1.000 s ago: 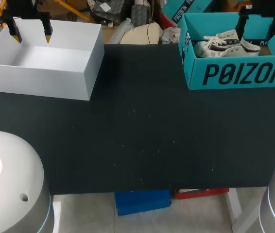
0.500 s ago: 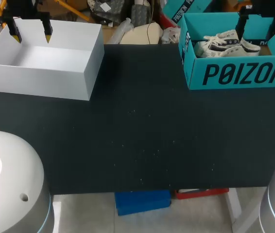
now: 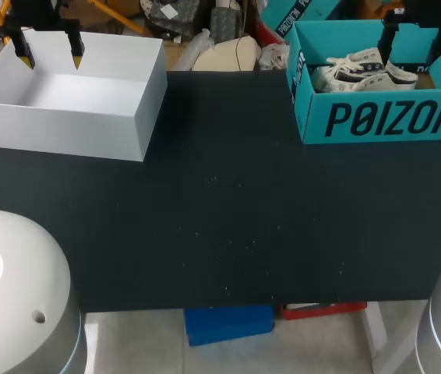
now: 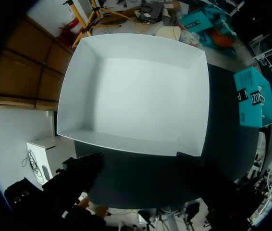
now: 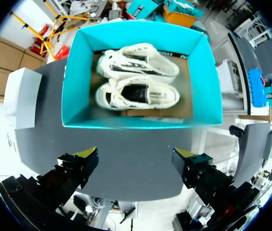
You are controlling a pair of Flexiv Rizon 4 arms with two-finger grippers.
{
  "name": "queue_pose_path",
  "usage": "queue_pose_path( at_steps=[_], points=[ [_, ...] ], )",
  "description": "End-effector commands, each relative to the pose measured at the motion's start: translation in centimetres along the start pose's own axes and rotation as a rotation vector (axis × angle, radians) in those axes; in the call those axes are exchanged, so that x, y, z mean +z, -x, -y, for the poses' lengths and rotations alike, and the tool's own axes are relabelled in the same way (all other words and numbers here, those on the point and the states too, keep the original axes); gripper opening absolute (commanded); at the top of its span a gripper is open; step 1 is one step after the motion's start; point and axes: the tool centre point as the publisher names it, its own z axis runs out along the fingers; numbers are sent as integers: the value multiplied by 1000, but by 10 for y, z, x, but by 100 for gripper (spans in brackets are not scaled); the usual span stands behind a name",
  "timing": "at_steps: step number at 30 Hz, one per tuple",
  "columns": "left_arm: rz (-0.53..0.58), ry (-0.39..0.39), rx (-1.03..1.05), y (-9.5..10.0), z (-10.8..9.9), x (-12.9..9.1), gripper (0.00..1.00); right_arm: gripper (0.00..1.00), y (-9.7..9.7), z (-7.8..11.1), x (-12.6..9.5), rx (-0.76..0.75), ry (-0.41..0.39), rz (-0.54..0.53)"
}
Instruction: Take the shoe out of the shoebox, open the shoe tongue, remove and reinsert the insole, then place the shoe into the shoebox
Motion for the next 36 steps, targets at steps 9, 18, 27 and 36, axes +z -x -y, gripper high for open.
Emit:
queue_pose_path(
  at_steps=[9,18,27,36],
  points=[
    [2,1,-2,0,-1,-1,100,100,0,-1,0,0,-1,0],
    [2,1,-2,0,-1,-1,100,100,0,-1,0,0,-1,0],
    [2,1,-2,0,-1,-1,100,100,-33,20,-25,-902,169,120],
    [2,1,-2,0,-1,-1,100,100,-36,36,-27,-1121,194,100]
  ],
)
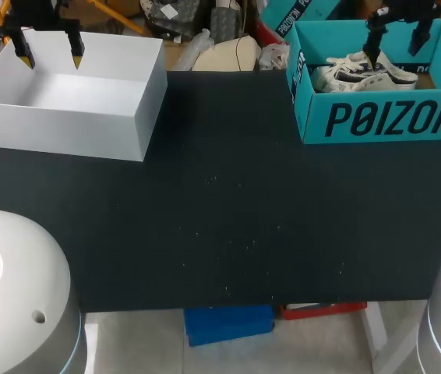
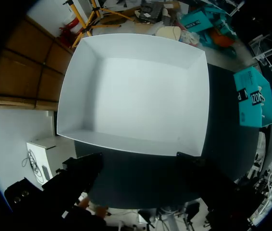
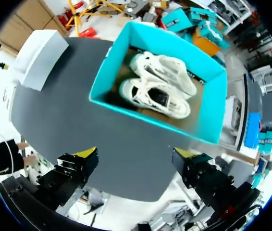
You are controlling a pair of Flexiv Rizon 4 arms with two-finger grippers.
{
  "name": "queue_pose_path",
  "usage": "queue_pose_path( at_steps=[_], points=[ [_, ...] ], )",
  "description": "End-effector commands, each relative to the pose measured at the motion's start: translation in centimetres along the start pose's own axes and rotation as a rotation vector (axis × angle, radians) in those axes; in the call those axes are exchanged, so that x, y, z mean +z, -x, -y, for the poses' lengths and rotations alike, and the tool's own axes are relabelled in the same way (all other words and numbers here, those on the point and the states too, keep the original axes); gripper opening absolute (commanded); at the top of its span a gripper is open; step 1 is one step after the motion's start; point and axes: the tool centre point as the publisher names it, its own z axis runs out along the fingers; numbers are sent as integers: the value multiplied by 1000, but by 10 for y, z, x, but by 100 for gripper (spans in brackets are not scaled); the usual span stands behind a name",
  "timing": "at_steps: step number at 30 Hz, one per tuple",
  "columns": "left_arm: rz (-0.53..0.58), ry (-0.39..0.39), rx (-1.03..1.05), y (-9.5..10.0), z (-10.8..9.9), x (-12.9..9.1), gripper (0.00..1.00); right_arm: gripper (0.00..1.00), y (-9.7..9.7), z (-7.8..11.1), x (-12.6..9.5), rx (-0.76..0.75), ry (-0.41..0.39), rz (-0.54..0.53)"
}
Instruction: Take the shoe out of the shoebox, open the shoe tongue, remove and reinsert the insole, then place the shoe into the shoebox
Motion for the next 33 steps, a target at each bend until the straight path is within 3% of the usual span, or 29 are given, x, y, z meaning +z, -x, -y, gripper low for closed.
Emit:
queue_pose_path(
  at_steps=[1,12,19,20,21,25,27,31,33],
  points=[
    [2,1,-2,0,-1,-1,100,100,1,10,1,-742,159,57],
    [2,1,-2,0,-1,-1,100,100,1,10,1,-742,159,57],
    [2,1,-2,0,-1,-1,100,100,13,-22,10,-1107,116,17],
    [2,1,-2,0,-1,-1,100,49,15,-27,14,-1143,113,6],
    [2,1,-2,0,-1,-1,100,40,17,-31,17,-1163,108,-5],
    [2,1,-2,0,-1,-1,100,29,25,-49,30,-1266,79,-23],
    [2,1,-2,0,-1,-1,100,11,29,-57,38,-1305,66,-25],
    [2,1,-2,0,-1,-1,100,17,39,-72,56,-1347,41,-42],
    [2,1,-2,0,-1,-1,100,5,44,-79,66,-1364,18,-45]
  ],
)
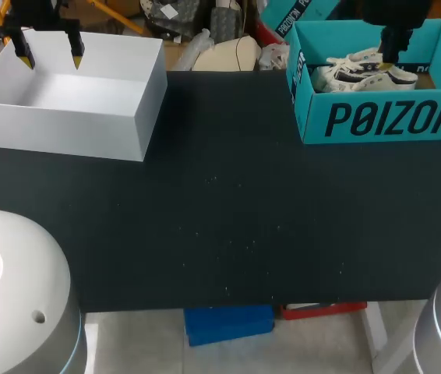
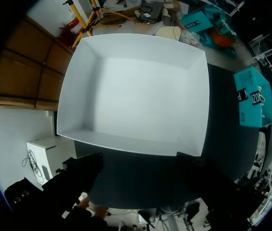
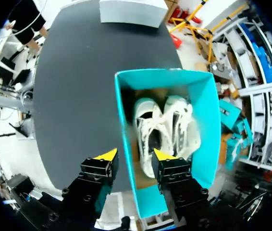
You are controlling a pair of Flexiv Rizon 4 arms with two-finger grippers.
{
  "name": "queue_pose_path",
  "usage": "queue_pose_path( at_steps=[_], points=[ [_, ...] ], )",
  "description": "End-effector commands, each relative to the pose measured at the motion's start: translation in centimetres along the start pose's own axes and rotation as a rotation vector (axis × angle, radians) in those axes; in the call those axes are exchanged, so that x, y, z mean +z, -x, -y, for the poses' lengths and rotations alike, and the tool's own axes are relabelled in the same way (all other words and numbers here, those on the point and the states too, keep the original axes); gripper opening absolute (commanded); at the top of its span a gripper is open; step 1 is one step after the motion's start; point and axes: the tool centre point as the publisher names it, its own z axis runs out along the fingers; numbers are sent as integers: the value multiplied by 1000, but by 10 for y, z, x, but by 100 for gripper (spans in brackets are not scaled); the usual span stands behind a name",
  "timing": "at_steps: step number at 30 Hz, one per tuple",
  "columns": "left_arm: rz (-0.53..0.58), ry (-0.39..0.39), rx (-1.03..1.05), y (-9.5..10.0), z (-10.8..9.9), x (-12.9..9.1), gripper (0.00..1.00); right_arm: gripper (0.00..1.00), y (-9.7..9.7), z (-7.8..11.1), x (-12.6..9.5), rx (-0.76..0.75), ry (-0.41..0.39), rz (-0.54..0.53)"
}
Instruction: Take the shoe out of the shoebox, open the shoe tongue, remove and reinsert the insole, then place the shoe into the shoebox
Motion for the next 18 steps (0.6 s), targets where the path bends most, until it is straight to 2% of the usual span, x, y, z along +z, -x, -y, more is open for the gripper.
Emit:
queue_pose_path(
  at_steps=[1,3,6,9,12,14,18],
  points=[
    [2,1,-2,0,-1,-1,100,2,29,1,28,-282,-23,-140],
    [2,1,-2,0,-1,-1,100,8,34,2,38,-285,-25,-148],
    [2,1,-2,0,-1,-1,100,9,43,6,53,-286,-28,-148],
    [2,1,-2,0,-1,-1,100,16,54,8,68,-280,-29,-146],
    [2,1,-2,0,-1,-1,100,16,65,9,79,-269,-27,-148],
    [2,1,-2,0,-1,-1,100,19,71,10,85,-261,-27,-147],
    [2,1,-2,0,-1,-1,100,17,81,11,96,-228,-27,-147]
  ],
)
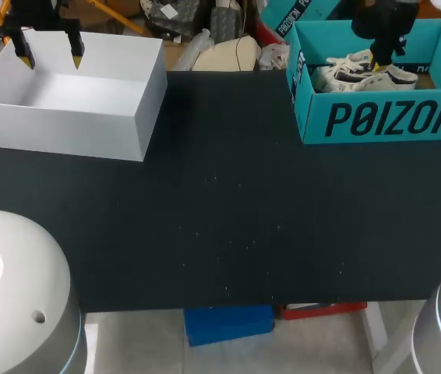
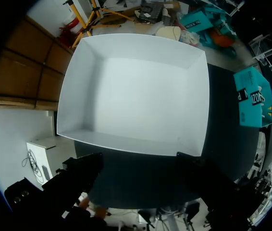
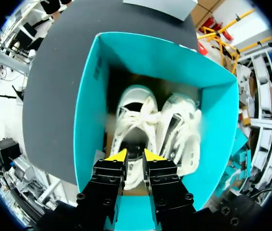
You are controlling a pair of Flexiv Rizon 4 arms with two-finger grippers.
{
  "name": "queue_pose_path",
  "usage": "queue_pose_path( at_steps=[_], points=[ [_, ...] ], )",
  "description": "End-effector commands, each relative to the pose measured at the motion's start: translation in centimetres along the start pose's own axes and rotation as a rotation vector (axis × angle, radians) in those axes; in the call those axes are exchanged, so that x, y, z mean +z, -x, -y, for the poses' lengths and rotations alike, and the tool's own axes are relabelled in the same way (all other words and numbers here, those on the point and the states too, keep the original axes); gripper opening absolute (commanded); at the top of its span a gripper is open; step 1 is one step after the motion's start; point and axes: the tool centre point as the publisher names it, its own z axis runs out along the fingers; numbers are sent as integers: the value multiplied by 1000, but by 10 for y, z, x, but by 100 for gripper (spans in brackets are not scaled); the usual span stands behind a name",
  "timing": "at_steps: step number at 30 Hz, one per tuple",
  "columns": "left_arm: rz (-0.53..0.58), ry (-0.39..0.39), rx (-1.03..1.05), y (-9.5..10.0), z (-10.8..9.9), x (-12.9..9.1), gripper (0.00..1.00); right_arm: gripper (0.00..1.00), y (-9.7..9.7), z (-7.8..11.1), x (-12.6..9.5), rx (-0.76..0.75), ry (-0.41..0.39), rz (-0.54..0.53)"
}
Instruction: Take the shoe out of the shoebox, open the shoe tongue, remove and reinsert the insole, then place the shoe into the shoebox
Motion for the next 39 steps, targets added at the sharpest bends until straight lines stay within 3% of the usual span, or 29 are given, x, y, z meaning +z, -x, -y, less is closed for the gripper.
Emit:
queue_pose_path(
  at_steps=[1,21,39],
  points=[
    [2,1,-2,0,-1,-1,100,18,22,3,16,33,8,-74],
    [2,1,-2,0,-1,-1,100,20,31,25,59,146,13,-93],
    [2,1,-2,0,-1,-1,100,21,30,27,89,161,26,-121]
  ],
)
